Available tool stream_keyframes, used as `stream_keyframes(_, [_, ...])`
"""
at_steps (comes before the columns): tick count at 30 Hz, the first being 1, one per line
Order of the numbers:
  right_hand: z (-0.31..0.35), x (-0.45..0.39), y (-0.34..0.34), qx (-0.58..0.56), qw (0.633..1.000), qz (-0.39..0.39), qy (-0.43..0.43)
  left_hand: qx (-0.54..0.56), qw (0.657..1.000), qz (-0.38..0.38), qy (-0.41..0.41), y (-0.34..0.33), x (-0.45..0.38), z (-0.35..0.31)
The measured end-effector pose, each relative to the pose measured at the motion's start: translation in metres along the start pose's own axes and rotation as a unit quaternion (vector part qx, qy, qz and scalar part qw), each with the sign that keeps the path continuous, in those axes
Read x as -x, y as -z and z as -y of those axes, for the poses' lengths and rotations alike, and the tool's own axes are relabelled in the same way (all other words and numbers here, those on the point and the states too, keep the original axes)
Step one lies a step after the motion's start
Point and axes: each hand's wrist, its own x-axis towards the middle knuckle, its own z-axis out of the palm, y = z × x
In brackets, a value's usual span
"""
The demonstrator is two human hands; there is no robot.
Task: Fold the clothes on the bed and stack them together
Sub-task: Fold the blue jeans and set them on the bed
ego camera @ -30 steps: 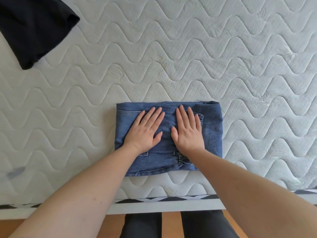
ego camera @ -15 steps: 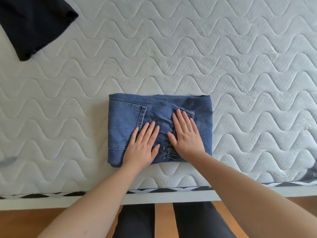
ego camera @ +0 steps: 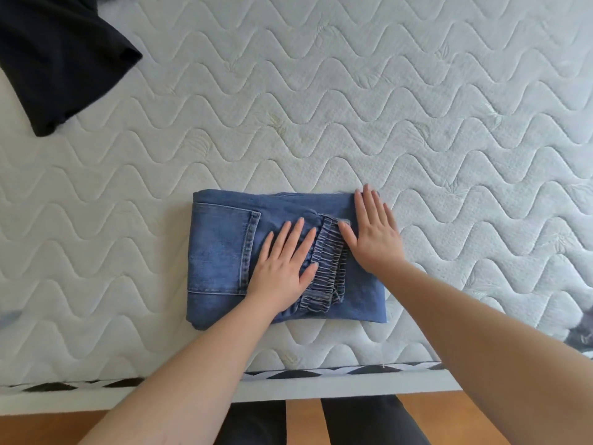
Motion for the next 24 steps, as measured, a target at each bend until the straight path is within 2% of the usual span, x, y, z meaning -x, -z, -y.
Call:
stream_keyframes(3, [-0.007, -0.005, -0.012, -0.009, 1.0, 0.021, -0.004, -0.003, 1.0, 0.007, 0.005, -0.01, -0.004, 0.003])
stream_keyframes(7, [-0.008, -0.011, -0.005, -0.052, 0.997, 0.061, -0.003, -0.003, 0.998, 0.059, 0.011, -0.002, -0.007, 0.003])
stream_keyframes(10, [-0.009, 0.001, 0.008, -0.132, 0.991, 0.009, -0.033, 0.071, 0.994, 0.087, 0.012, 0.015, -0.011, 0.009])
stream_keyframes(12, [-0.008, 0.021, 0.013, -0.169, 0.979, -0.045, -0.107, 0.112, 0.993, 0.042, 0.001, 0.032, -0.001, 0.017])
stream_keyframes(14, [-0.007, 0.041, 0.016, -0.217, 0.957, -0.049, -0.186, 0.119, 0.992, -0.032, 0.007, 0.048, 0.014, 0.03])
stream_keyframes(17, [0.0, 0.058, 0.015, -0.318, 0.905, -0.038, -0.282, 0.12, 0.975, -0.157, 0.1, 0.058, 0.033, 0.061])
stream_keyframes(19, [0.005, 0.062, 0.014, -0.386, 0.861, -0.018, -0.332, 0.167, 0.935, -0.209, 0.233, 0.058, 0.041, 0.089])
stream_keyframes(20, [0.007, 0.063, 0.014, -0.389, 0.857, -0.005, -0.338, 0.219, 0.903, -0.202, 0.31, 0.056, 0.045, 0.102])
stream_keyframes(22, [0.012, 0.061, 0.013, -0.364, 0.873, 0.011, -0.324, 0.361, 0.816, -0.131, 0.431, 0.05, 0.052, 0.125])
stream_keyframes(24, [0.017, 0.058, 0.014, -0.358, 0.882, 0.012, -0.307, 0.508, 0.706, -0.058, 0.491, 0.044, 0.053, 0.139])
